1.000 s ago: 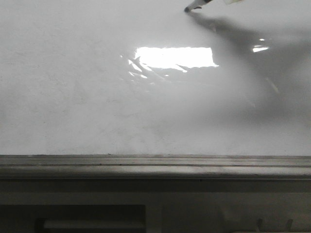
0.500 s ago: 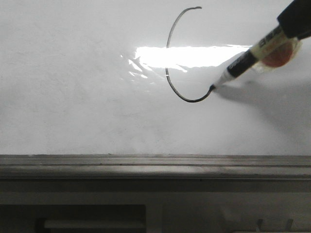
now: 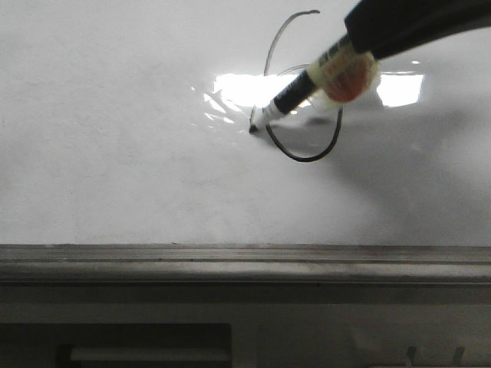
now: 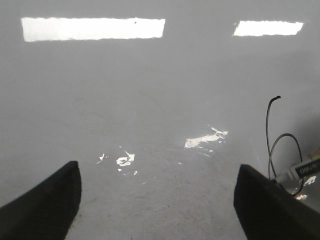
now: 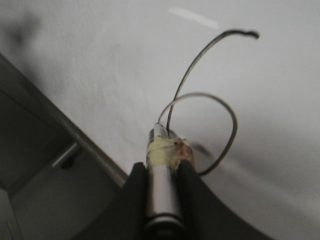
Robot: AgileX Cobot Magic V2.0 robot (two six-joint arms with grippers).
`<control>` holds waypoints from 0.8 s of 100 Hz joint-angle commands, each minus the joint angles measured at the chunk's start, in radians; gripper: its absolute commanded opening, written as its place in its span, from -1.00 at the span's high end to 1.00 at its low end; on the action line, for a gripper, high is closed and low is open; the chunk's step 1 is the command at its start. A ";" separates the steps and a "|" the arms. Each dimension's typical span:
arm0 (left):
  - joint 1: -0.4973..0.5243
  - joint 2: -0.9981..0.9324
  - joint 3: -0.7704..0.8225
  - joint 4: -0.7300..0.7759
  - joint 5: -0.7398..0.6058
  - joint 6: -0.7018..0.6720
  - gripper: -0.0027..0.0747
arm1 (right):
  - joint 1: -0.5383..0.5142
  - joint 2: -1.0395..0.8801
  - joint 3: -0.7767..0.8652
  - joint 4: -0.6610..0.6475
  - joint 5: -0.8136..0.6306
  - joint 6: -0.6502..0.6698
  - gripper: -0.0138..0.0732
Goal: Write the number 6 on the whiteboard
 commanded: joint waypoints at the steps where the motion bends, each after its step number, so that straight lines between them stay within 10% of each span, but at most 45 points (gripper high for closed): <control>1: 0.001 -0.002 -0.030 -0.018 -0.016 0.001 -0.53 | -0.001 -0.051 -0.034 -0.027 0.040 -0.021 0.79; 80: -0.597 0.449 -0.299 0.061 -0.053 0.213 -0.15 | -0.024 -0.070 -0.227 -0.071 0.326 -0.012 0.79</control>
